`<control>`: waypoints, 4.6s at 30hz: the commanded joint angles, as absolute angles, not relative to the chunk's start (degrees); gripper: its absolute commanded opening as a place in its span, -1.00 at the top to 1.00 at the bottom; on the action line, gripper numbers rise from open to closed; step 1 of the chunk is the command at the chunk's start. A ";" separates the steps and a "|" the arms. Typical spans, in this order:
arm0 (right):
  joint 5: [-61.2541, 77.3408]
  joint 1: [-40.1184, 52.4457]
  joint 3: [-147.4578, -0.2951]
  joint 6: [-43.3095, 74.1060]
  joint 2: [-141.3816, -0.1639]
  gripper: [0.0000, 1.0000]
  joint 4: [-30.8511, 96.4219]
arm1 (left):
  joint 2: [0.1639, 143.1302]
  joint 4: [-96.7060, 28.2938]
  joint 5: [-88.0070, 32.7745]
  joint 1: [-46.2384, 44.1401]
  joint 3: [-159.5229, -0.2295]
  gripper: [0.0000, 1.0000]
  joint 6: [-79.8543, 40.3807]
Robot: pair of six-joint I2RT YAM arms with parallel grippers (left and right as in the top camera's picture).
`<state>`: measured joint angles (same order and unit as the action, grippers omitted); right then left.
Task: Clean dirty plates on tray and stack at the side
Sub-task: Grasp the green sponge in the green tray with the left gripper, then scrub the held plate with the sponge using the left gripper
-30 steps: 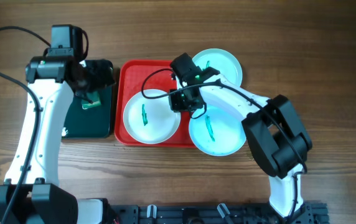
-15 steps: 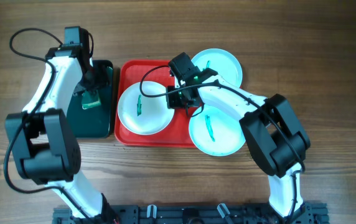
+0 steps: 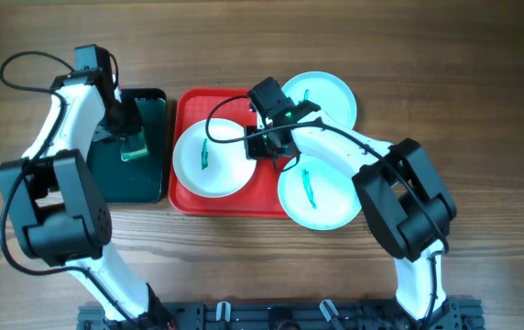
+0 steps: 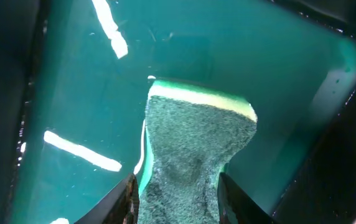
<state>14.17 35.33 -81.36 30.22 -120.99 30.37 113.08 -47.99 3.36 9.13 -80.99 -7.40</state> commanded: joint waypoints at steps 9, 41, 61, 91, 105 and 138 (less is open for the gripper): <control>11.86 35.51 -81.01 30.85 -123.22 0.91 30.24 | 116.62 -46.22 1.32 9.13 -81.65 0.39 -2.76; 15.75 32.49 -82.54 27.07 -121.49 0.91 30.89 | 102.15 -58.43 -18.06 6.02 -87.13 0.92 5.17; 15.97 31.86 -82.54 26.96 -121.49 0.91 32.27 | 112.42 -30.59 -4.93 -9.89 -65.23 0.92 -10.98; 20.14 29.30 -82.06 28.60 -122.72 0.91 33.06 | 113.14 -33.43 14.20 -11.38 -66.06 0.92 -18.81; 21.52 28.51 -82.02 28.47 -122.91 0.91 32.82 | 113.14 -37.10 -29.02 -11.40 -66.06 0.92 6.57; 21.19 28.51 -82.02 28.47 -122.91 0.91 33.08 | 110.63 -34.81 -22.02 -12.58 -71.90 0.92 -0.99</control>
<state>21.19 28.56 -81.95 28.47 -121.62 32.82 110.89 -37.47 -25.39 -11.57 -72.03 3.11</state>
